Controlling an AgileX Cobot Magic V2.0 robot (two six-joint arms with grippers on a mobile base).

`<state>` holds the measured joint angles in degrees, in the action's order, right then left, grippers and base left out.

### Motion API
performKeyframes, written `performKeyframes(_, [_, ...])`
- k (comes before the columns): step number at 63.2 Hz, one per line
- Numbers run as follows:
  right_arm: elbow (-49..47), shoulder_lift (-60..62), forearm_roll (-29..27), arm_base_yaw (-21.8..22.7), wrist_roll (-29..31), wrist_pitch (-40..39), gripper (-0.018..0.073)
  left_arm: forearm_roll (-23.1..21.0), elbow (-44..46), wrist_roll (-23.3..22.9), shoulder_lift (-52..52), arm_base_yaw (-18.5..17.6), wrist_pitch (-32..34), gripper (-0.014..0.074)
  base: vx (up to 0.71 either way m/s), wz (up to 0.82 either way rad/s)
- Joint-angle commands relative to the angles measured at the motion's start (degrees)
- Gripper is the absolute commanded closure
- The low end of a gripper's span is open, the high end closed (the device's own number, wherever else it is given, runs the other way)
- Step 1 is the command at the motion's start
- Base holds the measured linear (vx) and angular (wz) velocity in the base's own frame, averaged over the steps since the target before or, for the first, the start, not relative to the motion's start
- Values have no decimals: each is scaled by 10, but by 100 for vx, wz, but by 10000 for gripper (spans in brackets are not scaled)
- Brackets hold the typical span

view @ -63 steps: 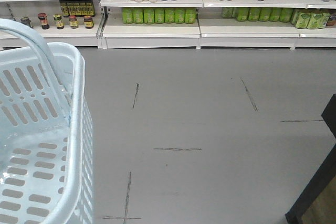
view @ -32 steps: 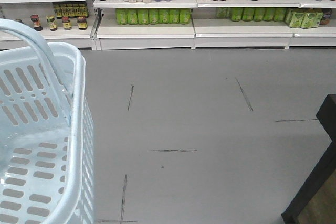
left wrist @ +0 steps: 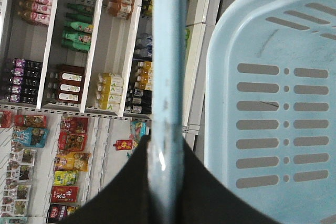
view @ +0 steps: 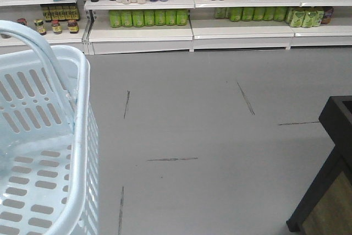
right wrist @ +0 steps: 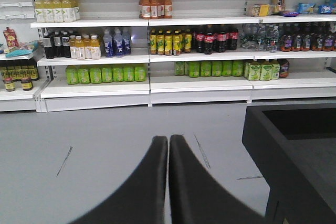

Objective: Pick three apples into basket with both arms
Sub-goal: 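Drive the base along the aisle carrying the basket in the left gripper, then turn the base toward the table with apples and oranges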

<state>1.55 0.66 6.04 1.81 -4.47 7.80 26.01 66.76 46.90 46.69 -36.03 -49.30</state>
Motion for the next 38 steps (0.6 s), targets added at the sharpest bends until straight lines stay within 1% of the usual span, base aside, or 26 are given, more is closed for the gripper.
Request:
performKeyframes(1, [9, 7, 3, 4, 0, -42, 568, 13, 20, -9, -3, -4, 50, 603, 3, -11])
performKeyframes(23, [9, 7, 3, 4, 0, -42, 568, 13, 20, -9, -3, -4, 50, 603, 3, -10])
performKeyframes(38, [9, 7, 3, 4, 0, -42, 568, 13, 20, -9, -3, -4, 50, 603, 6, -27])
